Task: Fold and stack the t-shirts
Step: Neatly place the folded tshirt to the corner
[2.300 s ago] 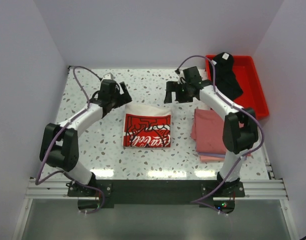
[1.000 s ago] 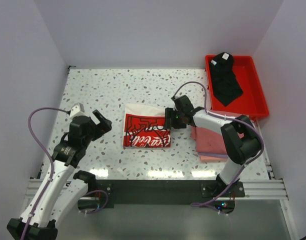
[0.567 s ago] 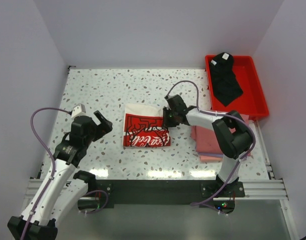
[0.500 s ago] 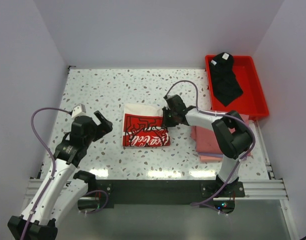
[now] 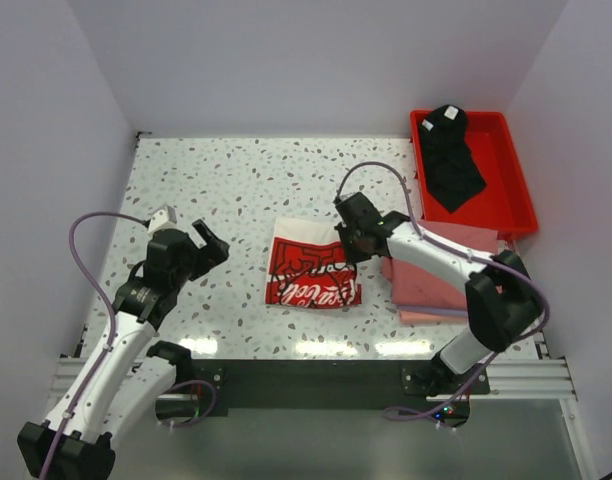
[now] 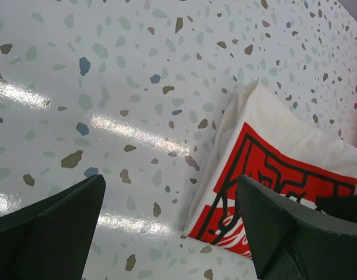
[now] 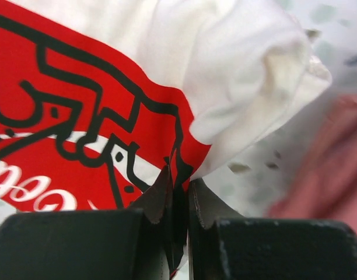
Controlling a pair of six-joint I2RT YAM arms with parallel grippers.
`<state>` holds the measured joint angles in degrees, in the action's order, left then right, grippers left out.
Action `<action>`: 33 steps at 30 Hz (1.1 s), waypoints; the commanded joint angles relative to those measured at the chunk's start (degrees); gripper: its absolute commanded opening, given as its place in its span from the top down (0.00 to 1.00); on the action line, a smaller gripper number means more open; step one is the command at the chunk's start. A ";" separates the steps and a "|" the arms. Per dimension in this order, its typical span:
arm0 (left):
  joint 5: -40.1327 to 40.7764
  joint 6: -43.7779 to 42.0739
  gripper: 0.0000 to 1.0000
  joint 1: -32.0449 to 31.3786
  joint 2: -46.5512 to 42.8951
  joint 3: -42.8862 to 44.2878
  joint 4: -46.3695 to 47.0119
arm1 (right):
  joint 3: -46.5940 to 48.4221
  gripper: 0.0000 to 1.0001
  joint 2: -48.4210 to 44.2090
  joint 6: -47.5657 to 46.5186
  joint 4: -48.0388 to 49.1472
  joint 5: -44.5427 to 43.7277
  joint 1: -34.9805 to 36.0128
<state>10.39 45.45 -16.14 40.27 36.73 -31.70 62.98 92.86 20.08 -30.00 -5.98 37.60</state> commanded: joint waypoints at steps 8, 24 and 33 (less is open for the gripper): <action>-1.87 -0.89 0.00 0.32 1.13 -0.61 5.69 | 2.40 1.00 -17.97 -2.58 -26.05 -23.63 -0.43; -1.60 -1.15 0.00 0.32 -0.10 -0.43 5.60 | 15.33 1.00 -20.35 -10.14 -36.89 -28.40 -0.60; -1.25 -1.33 0.00 0.32 -0.72 -0.34 5.42 | 21.74 1.00 -23.16 -12.95 -36.97 -21.36 -0.95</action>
<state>9.13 45.21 -16.14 40.36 36.64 -28.73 80.64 72.31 9.63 -66.70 -29.10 36.88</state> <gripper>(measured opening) 0.997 0.070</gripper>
